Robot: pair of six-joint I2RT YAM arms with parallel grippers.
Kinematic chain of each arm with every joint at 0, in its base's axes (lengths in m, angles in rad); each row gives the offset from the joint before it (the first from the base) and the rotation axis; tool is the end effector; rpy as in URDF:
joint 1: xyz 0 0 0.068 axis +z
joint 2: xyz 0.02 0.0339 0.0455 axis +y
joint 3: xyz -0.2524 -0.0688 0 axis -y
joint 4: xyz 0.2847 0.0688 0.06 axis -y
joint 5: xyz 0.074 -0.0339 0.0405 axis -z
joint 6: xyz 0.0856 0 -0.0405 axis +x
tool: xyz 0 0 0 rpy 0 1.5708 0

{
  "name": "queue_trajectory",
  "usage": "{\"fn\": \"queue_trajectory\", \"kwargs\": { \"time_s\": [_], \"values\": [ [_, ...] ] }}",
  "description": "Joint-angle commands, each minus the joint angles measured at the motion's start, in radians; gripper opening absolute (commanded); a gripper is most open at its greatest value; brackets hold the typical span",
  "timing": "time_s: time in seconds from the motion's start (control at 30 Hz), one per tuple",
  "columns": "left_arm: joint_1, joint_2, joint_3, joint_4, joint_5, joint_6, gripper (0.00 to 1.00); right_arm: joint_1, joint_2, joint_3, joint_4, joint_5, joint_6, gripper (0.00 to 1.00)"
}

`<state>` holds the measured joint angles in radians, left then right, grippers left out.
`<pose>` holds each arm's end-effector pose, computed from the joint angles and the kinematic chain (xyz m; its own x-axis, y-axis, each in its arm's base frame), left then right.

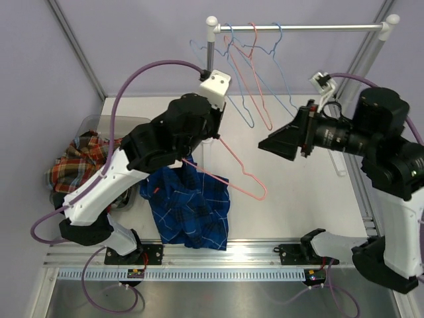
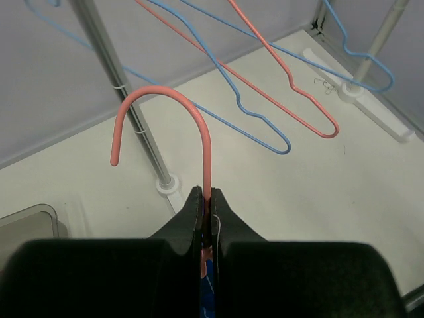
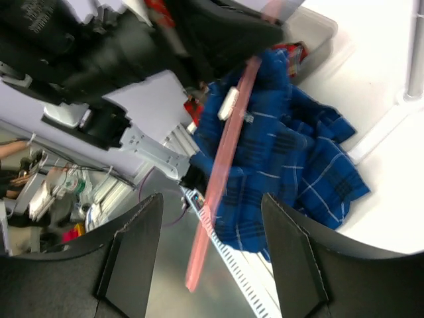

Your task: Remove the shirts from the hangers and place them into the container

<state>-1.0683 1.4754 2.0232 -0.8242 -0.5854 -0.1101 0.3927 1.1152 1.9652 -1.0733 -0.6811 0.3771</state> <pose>0.2088 -0.2818 0.5246 -0.1828 0.1424 -0.9728 0.4571 0.8883 0.0442 0.1538 0.1220 0.5625 -0.5086 0.0990 -0.8553 -0.7285 0.4801 0.4887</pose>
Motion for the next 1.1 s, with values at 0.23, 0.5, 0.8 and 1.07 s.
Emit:
{"fn": "queue_trajectory", "kwargs": {
  "time_s": [0.23,0.5,0.8,1.07],
  "values": [
    [-0.039,0.016,0.131,-0.026,0.015,0.006,0.0,0.357,0.278,0.222,-0.172,0.439,-0.055,0.69],
    [-0.044,-0.003,0.135,-0.035,-0.016,0.021,0.0,0.515,0.261,0.106,-0.114,0.572,-0.023,0.18],
    [-0.094,-0.155,0.018,-0.027,-0.281,-0.034,0.78,0.535,0.176,0.07,-0.071,0.669,-0.001,0.0],
    [-0.114,-0.625,-0.435,-0.011,-0.528,-0.225,0.99,0.535,0.192,0.155,-0.161,0.701,-0.004,0.0]
  ]
}}
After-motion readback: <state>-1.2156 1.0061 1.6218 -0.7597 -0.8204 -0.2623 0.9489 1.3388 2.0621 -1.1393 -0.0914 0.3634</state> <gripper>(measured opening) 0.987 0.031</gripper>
